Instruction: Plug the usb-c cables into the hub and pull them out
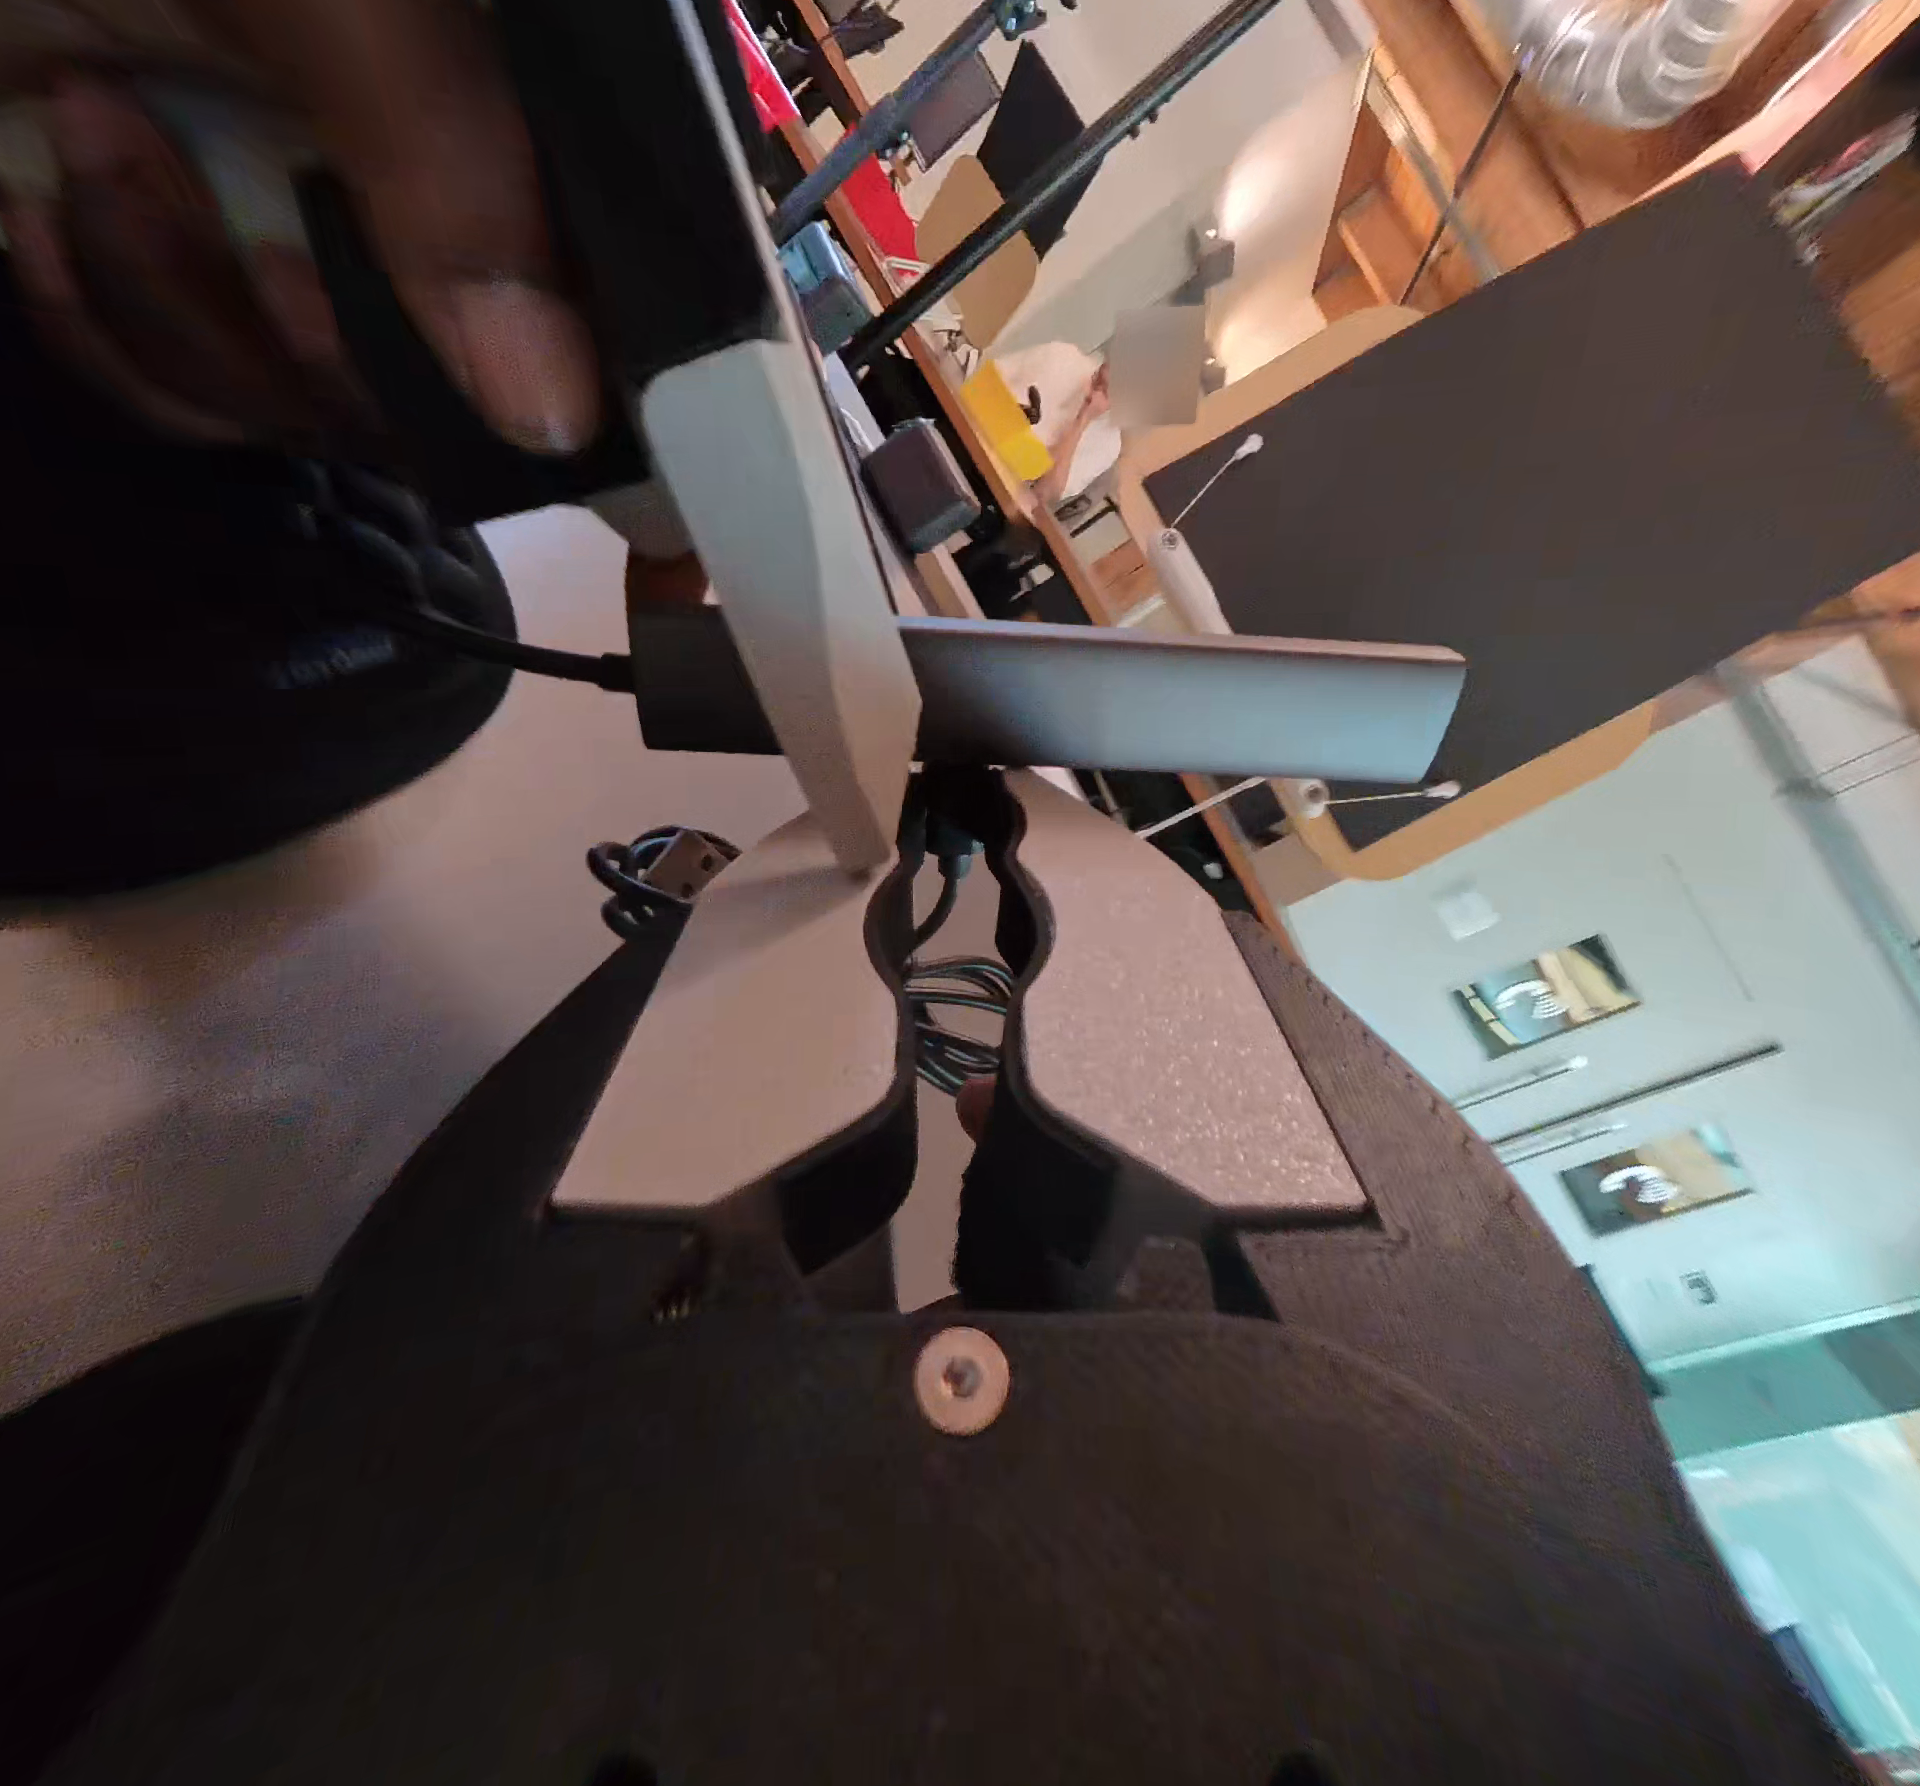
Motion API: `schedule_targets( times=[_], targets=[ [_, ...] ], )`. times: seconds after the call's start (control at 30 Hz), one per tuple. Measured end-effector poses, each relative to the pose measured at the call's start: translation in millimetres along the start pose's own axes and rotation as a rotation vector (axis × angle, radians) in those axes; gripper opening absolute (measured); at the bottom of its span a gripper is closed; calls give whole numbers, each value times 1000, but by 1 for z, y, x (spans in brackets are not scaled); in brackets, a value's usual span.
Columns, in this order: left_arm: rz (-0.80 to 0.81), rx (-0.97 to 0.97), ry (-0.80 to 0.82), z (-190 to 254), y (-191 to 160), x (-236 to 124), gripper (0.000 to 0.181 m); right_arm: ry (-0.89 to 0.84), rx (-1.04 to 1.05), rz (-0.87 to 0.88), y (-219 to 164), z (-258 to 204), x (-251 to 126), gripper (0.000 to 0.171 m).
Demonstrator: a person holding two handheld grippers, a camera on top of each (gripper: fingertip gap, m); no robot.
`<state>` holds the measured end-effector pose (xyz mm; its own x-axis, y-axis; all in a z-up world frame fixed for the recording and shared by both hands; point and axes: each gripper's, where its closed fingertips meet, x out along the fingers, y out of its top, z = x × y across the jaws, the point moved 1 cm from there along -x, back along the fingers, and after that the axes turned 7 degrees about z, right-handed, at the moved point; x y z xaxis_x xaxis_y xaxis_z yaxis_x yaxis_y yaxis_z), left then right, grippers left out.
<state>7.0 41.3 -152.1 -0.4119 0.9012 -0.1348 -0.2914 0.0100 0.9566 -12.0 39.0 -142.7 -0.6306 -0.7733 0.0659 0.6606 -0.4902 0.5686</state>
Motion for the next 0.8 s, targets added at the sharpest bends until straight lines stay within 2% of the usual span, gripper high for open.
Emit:
schedule_targets(
  times=[0.1,0.17,0.2,0.37,0.43,0.6,0.67,0.77,0.8],
  targets=[
    [-22,-21,-17,1,-4,2,39,4,-15,10,-2,-1,-4,10],
    [-25,-67,-57,3,-5,2,25,-32,-41,11,-3,5,-5,10],
    [-25,-102,-83,5,-5,2,23,-37,-39,23,-2,6,-6,10],
    [-108,-252,-283,23,-12,4,45,-39,-17,97,10,6,-6,10],
    [-135,-251,-287,24,-16,6,40,-35,-13,90,10,5,-5,10],
    [-57,-256,-314,25,-7,0,31,-48,90,118,14,12,-3,10],
    [-49,-255,-306,24,-6,0,21,-66,80,99,8,15,-4,10],
    [-51,-257,-338,28,-6,-1,25,-53,112,128,10,15,-10,10],
    [-52,-271,-334,26,-5,-1,32,-55,115,133,10,16,-10,10]
  ],
)
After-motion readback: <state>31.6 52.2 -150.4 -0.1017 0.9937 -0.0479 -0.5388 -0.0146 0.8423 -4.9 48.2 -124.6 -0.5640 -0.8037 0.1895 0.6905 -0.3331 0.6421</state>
